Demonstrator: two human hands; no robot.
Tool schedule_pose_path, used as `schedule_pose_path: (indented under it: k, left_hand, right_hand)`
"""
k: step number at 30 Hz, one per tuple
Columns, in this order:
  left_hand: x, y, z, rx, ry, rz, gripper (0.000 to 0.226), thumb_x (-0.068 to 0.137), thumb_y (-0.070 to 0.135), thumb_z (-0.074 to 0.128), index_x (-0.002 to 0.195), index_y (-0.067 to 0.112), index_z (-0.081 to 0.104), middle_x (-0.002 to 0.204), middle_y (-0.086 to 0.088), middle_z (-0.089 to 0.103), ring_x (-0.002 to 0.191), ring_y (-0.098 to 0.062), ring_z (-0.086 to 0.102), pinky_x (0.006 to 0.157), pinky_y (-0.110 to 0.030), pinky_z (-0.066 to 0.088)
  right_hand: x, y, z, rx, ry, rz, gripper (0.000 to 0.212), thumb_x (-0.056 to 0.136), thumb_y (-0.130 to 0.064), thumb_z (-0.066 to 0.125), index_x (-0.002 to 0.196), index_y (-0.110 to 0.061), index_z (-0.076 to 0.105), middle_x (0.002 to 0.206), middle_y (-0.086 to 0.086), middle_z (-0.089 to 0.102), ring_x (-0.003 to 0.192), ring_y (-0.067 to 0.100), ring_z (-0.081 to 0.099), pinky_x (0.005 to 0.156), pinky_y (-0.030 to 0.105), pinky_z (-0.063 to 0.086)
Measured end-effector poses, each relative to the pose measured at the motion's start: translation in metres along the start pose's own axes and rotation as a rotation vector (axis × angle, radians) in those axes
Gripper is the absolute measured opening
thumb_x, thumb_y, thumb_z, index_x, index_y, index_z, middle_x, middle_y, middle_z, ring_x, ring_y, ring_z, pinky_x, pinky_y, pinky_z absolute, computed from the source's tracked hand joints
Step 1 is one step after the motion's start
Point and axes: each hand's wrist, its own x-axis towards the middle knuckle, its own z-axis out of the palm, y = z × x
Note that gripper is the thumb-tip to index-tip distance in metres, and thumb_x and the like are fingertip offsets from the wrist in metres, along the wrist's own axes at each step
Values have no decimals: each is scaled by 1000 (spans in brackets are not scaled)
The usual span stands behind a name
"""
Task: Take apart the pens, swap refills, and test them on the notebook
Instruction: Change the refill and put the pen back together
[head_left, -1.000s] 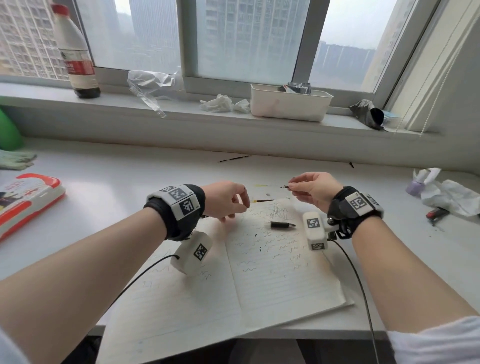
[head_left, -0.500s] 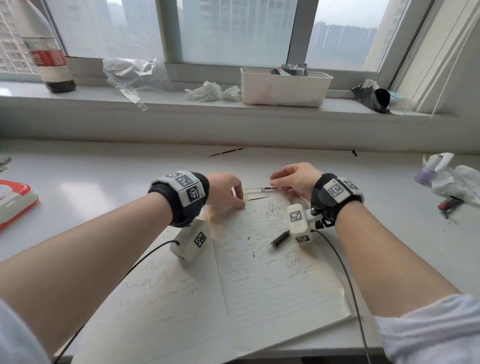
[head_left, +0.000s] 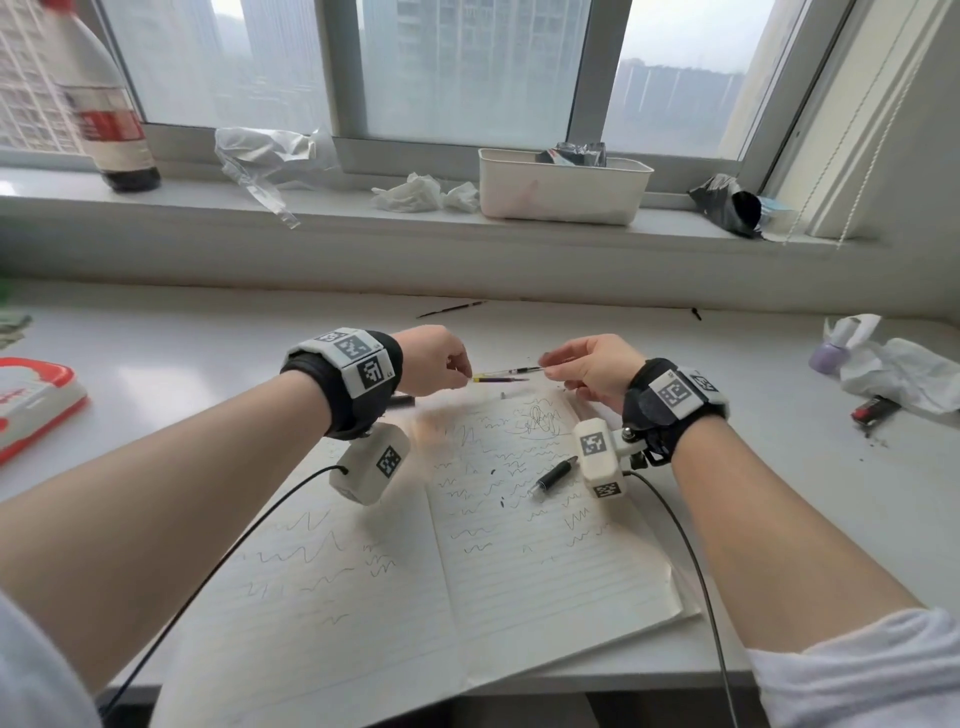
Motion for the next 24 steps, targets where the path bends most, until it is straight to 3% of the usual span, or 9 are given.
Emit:
schedule_pose_path:
  k: [5, 9, 12, 16, 19, 22, 24]
  left_hand:
    - [-12, -10, -6, -88, 60, 25, 23, 96, 28, 58, 110, 17, 72, 102, 1, 72, 87, -15, 61, 75, -20, 42]
    - [-18, -15, 0, -108, 61, 22, 22, 95, 29, 59, 108, 17, 72, 101, 1, 72, 90, -17, 63, 77, -24, 48]
    - [-19, -16, 3, -125, 61, 21, 21, 94, 29, 60, 106, 18, 73, 99, 2, 72, 88, -16, 64, 77, -23, 49]
    - [-20, -20, 3, -107, 41, 7, 20, 93, 27, 60, 104, 17, 74, 90, 6, 70, 79, -12, 61, 66, -19, 44]
    - [-20, -23, 3, -109, 33, -4, 20, 93, 26, 60, 104, 16, 74, 94, 3, 73, 83, -15, 64, 71, -23, 48]
    - [-20, -23, 4, -100, 25, 6, 20, 94, 26, 59, 104, 17, 74, 92, 5, 72, 74, -8, 60, 62, -16, 43]
    - [-20, -22, 6, -103, 17, 12, 20, 94, 25, 59, 105, 17, 74, 92, 6, 72, 72, -8, 60, 58, -14, 41]
  right_hand:
    - [-5, -7, 4, -4, -87, -12, 16, 84, -7, 73, 100, -12, 75, 99, 10, 72, 64, 10, 52, 59, 23, 46]
    - [-8, -11, 9, 108, -154, -37, 11, 85, -5, 71, 95, -4, 75, 85, 7, 74, 56, 7, 50, 52, 20, 42]
    - [-8, -12, 12, 68, -107, -56, 9, 83, -1, 72, 91, -5, 74, 83, 9, 73, 59, 9, 51, 55, 22, 42]
    - [-6, -11, 14, 67, -79, -75, 13, 80, 3, 72, 84, -9, 73, 83, 9, 69, 62, 11, 53, 57, 23, 41]
    - [-5, -10, 13, 90, -101, -44, 21, 83, 9, 60, 87, -6, 73, 84, 8, 70, 63, 11, 58, 57, 23, 44]
    - [-5, -11, 14, 128, -116, -7, 35, 82, 12, 44, 97, -1, 72, 93, 12, 71, 61, 12, 60, 54, 21, 47]
    - [-5, -12, 15, 170, -139, -9, 34, 84, 12, 43, 98, 0, 72, 93, 12, 71, 59, 12, 59, 51, 19, 47]
